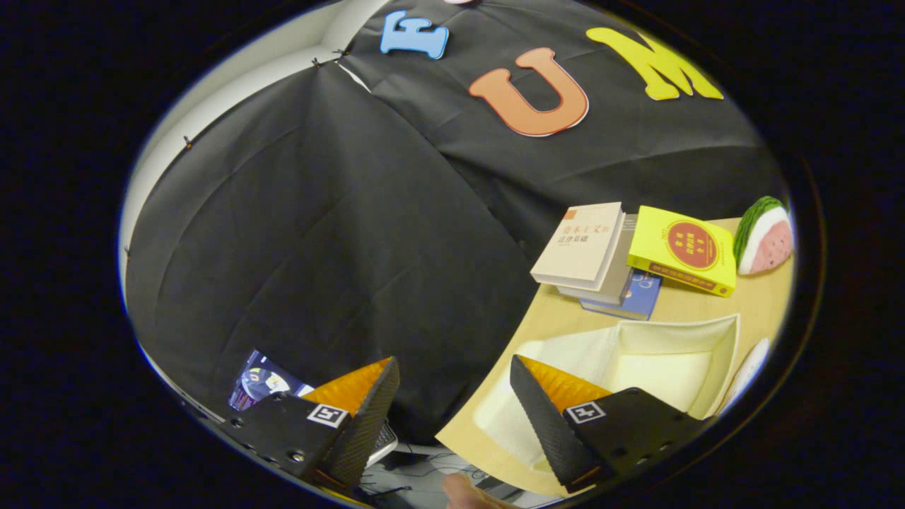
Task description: Open the storage box then place both shoes into the box .Put the left shoe in first, then the right shoe, with the right side of both shoes facing outward in a uniform manner.
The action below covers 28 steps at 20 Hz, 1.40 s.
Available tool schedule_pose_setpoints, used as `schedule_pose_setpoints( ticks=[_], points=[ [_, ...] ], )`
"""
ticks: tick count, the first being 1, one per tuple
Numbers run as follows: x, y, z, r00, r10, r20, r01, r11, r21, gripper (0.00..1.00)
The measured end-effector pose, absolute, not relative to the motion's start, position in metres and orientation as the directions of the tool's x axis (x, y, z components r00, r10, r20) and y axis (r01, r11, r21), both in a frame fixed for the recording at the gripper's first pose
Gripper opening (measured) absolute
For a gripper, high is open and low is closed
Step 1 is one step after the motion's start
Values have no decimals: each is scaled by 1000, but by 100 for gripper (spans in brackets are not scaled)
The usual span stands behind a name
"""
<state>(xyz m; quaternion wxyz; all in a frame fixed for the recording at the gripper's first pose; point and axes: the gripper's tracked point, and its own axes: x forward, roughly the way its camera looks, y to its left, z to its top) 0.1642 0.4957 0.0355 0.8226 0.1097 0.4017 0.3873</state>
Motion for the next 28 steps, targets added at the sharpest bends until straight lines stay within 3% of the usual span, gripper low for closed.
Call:
schedule_pose_setpoints(
  ticks=[9,16,21,23,28],
  points=[
    [162,367,26,483,612,-626,-499,780,377,96],
    [170,237,1,612,424,-668,-350,902,251,95],
    [172,153,-55,528,315,-789,-190,949,252,95],
    [171,128,-83,459,300,-836,-166,954,251,95],
    [182,64,-154,377,121,-918,-123,989,80,95]
  ],
)
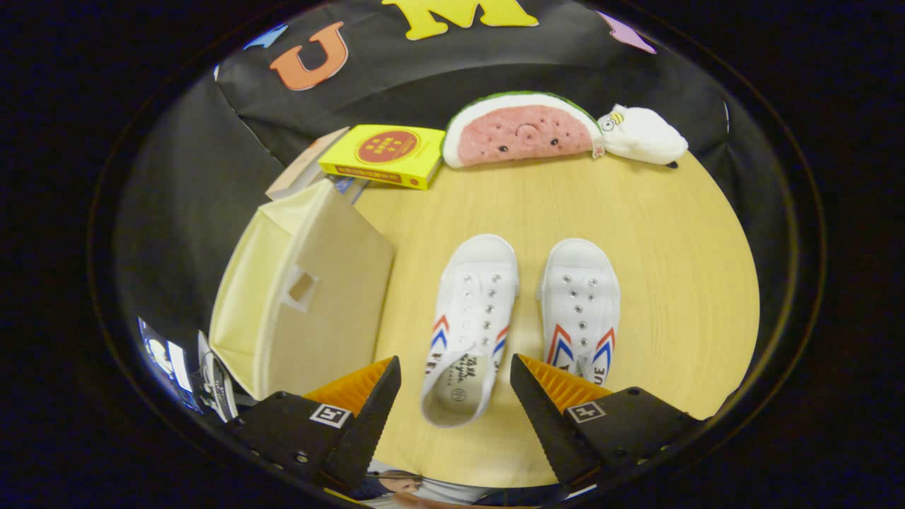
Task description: Open the storage box then place both shoes into the box .Put the left shoe in first, then the right shoe, with the right side of both shoes facing outward in a uniform manner.
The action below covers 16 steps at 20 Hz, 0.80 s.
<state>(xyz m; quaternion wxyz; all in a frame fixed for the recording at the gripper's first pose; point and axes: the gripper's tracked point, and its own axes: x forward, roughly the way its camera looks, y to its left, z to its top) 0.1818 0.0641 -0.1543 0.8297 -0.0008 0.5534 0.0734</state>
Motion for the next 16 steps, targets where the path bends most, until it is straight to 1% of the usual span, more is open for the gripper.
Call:
schedule_pose_setpoints(
  ticks=[4,6,7,9,12,13,14,15,16],
  points=[
    [193,48,-184,352,71,-933,-74,996,48,93],
    [195,39,-195,338,30,-941,-68,998,8,82],
    [197,39,-198,333,22,-943,-70,998,-1,79],
    [197,44,-206,307,38,-951,-71,997,17,57],
    [198,53,-215,284,58,-957,-86,996,35,21],
    [199,54,-212,299,66,-952,-111,993,34,20],
    [199,55,-210,299,57,-953,-109,994,25,9],
    [197,54,-212,294,62,-954,-108,994,31,4],
    [199,55,-213,304,66,-950,-110,993,34,4]
  ],
)
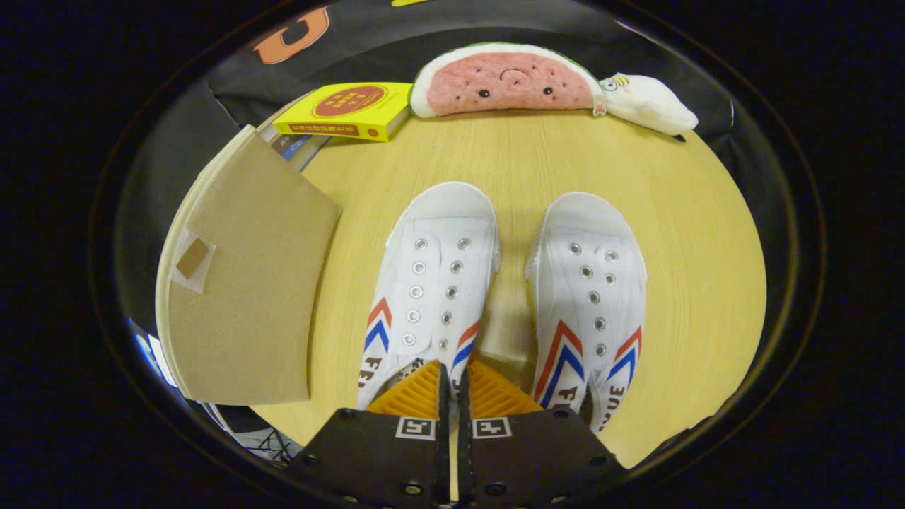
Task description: Open the storage box then place both shoes into the box .Put the left shoe in first, then the right shoe, with the right side of both shoes facing outward in a uniform manner.
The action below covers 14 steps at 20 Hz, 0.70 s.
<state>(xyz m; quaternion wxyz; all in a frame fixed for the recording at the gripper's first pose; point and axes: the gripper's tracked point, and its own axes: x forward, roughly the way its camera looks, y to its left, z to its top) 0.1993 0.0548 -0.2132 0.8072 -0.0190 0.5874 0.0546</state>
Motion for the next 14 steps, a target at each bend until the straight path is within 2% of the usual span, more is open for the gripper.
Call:
schedule_pose_setpoints(
  ticks=[4,9,14],
  points=[
    [196,58,-201,312,117,-943,-89,992,93,4],
    [183,69,-153,346,200,-917,-74,980,185,4],
    [175,91,-92,432,273,-860,-84,961,263,4]
  ],
)
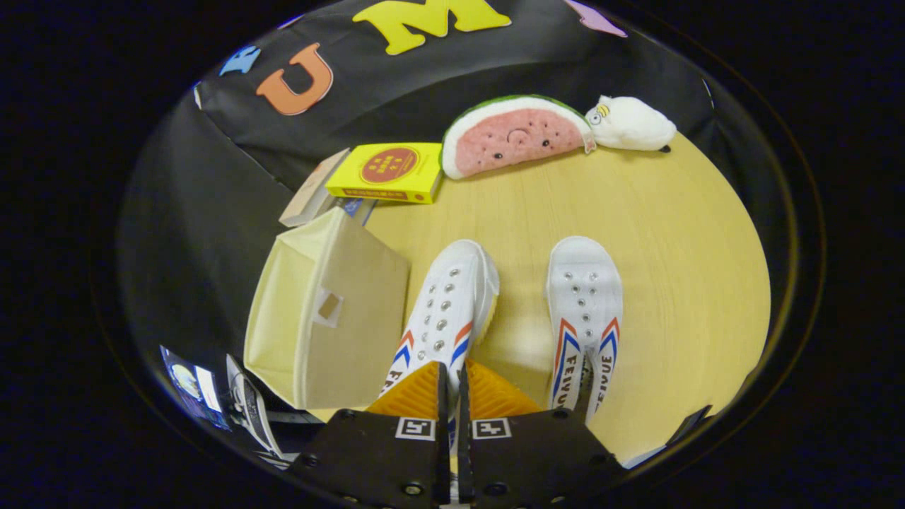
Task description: Open the storage box then place both shoes into the box .Put the left shoe in first, then the right shoe, with the right side of both shoes facing outward in a uniform manner.
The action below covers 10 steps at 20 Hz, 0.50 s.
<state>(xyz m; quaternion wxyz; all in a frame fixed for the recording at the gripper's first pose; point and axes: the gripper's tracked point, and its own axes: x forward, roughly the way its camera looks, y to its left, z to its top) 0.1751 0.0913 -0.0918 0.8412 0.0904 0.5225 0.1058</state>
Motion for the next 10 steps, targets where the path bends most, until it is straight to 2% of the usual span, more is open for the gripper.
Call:
schedule_pose_setpoints(
  ticks=[6,10],
  points=[
    [165,152,-12,587,341,-734,-143,936,321,4],
    [161,217,4,642,394,-658,-188,913,363,4]
  ],
)
